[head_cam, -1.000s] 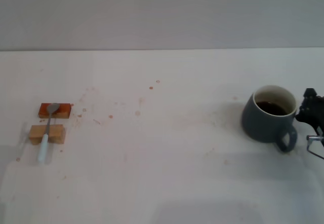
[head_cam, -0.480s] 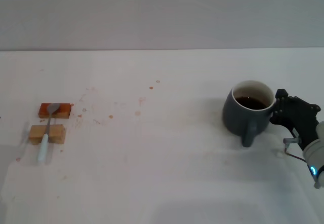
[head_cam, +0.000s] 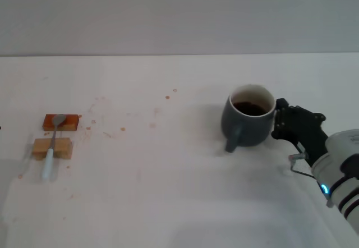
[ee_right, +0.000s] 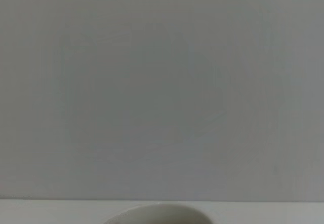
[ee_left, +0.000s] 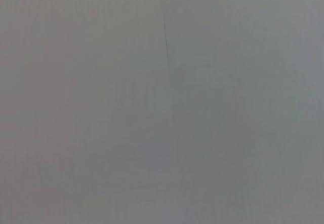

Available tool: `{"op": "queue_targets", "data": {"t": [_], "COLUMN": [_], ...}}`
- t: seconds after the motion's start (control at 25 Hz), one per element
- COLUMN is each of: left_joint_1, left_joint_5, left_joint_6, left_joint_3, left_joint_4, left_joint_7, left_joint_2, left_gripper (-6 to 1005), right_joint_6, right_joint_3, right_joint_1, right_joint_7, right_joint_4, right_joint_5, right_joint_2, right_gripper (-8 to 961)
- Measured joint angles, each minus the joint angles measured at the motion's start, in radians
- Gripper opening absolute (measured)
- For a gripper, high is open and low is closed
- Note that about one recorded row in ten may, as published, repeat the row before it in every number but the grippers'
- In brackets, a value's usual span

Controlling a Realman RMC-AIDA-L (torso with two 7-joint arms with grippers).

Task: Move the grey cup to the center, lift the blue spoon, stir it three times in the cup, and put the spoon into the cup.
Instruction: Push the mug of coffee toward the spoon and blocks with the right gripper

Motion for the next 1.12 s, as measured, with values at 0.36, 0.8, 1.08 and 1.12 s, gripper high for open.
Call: {"op": "queue_targets", "data": {"t": [0.36,0.8,1.08,1.12], "left_joint_1": [-0.003,-0.006,-0.009,-0.009], "left_joint_5": [0.0,0.0,0.0,0.0], "left_joint_6": [0.0,0.0,0.0,0.0], "left_joint_3": [0.0,0.0,0.0,0.0], "left_joint_4": [-0.001,-0.001,-0.001,-0.001], "left_joint_7": [0.0,0.0,0.0,0.0], "left_joint_2": [0.001,0.001,0.001,0.001], "left_gripper": [843,843,843,843], "right_joint_6": [0.052,0.1,0.149,0.148], "right_joint_3": [0.0,0.003,0.004,0.008], "right_joint_1": [0.03,0.06,0.077,0.074], "right_joint_7": [0.0,0.0,0.0,0.0], "right_joint_4": [0.044,0.096,0.112,0.111], "right_joint_5": [-0.079,-0.149,-0.154,-0.154], "right_joint_2": [0.002,0.002,0.003,0.003], "right_gripper": [-1,-1,-1,-1]}}
